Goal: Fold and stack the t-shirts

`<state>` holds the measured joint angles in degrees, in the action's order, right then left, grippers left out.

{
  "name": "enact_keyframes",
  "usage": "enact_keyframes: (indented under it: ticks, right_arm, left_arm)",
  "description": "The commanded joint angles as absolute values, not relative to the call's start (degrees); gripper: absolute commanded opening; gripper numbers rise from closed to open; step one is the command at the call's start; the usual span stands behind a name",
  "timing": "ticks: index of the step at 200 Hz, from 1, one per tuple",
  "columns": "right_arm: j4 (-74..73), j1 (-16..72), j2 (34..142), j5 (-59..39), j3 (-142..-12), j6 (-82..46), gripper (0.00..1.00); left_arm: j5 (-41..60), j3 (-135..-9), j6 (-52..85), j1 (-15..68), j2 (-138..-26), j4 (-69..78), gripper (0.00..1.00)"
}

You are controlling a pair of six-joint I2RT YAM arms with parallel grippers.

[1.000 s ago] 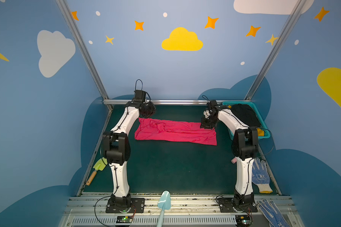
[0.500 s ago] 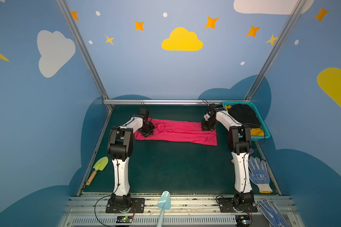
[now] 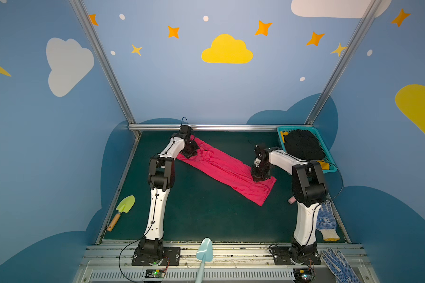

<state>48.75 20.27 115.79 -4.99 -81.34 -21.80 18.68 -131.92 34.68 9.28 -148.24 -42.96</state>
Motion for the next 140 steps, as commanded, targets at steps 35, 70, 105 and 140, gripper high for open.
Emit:
enact_keyframes:
  ticks: [35, 70, 105, 140]
  right_arm:
    - [46.73, 33.17, 110.77, -10.99, -65.76, -34.72, 0.21]
    - [43.92, 44.08, 111.24, -15.65, -65.96, -40.77, 0.22]
    - [44.97, 49.07, 113.16, -14.9, -69.18, -43.99, 0.25]
    - [45.15, 50.36, 111.4, -13.27, -70.11, -44.55, 0.3]
  left_arm:
    - [28.28, -153.42, 38.7, 15.79, -163.25, -43.97, 0.05]
    - [31.11, -152.96, 47.96, 17.3, -166.03, -31.72, 0.05]
    - [29.87, -153.28, 52.41, 18.17, -167.72, -25.18, 0.05]
    - [30.93, -153.91, 56.32, 18.39, -168.49, -20.03, 0.05]
